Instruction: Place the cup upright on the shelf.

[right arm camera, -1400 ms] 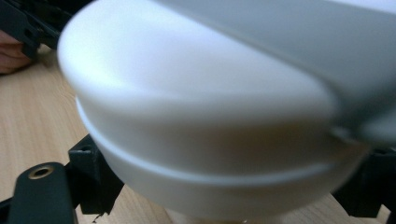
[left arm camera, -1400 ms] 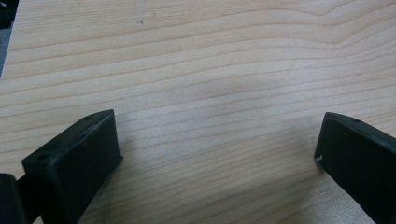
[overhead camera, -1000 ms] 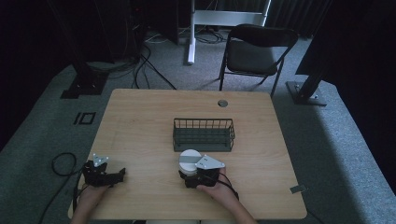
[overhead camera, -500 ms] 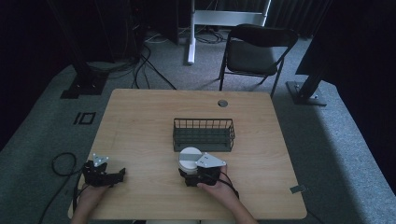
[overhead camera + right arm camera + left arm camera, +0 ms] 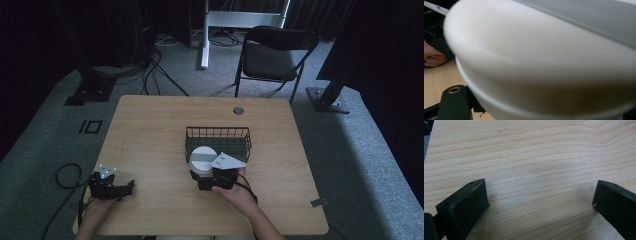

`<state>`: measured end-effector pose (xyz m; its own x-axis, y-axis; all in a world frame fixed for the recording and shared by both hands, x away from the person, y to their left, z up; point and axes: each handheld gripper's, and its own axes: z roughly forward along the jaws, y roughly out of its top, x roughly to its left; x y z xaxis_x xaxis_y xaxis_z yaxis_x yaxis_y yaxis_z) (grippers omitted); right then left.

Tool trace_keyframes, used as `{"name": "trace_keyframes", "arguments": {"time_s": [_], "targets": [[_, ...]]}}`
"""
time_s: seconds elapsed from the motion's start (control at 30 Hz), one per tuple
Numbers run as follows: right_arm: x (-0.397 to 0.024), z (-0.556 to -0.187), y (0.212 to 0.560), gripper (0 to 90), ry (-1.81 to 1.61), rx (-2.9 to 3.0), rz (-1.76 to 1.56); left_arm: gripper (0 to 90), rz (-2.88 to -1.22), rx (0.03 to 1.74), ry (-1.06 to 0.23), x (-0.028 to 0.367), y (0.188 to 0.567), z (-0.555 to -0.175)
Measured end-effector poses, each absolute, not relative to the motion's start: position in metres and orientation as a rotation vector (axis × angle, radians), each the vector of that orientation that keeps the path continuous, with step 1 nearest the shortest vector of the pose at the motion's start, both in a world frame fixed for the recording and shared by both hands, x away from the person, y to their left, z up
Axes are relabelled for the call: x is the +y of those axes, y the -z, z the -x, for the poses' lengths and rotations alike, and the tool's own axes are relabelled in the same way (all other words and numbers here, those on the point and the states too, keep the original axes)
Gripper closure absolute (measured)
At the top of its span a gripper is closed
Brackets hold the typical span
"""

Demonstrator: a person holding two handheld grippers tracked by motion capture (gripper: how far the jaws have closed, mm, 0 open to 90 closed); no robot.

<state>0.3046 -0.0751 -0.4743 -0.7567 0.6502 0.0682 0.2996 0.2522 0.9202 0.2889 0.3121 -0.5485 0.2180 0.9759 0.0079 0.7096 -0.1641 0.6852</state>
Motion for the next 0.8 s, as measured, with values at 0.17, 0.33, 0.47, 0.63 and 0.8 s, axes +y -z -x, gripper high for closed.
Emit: {"name": "trace_keyframes", "arguments": {"time_s": [0.17,0.33,0.47,0.63,0.8], "targets": [[-0.079,-0.313,0.458,18.3,-1.520,2.168,-0.895,0.1,-1.943,1.551,-0.624,0.312,0.548,-0.289],[-0.086,-0.323,0.439,18.3,-1.524,2.110,-0.906,0.1,-1.942,1.551,-0.624,0.312,0.548,-0.289],[-0.092,-0.331,0.429,18.3,-1.515,2.078,-0.914,0.1,-1.942,1.552,-0.624,0.312,0.548,-0.289],[-0.101,-0.345,0.418,18.3,-1.490,2.020,-0.948,0.1,-1.943,1.551,-0.624,0.312,0.548,-0.289],[-0.107,-0.358,0.415,18.4,-1.469,1.975,-1.018,0.1,-1.943,1.551,-0.624,0.312,0.548,-0.289]]}}
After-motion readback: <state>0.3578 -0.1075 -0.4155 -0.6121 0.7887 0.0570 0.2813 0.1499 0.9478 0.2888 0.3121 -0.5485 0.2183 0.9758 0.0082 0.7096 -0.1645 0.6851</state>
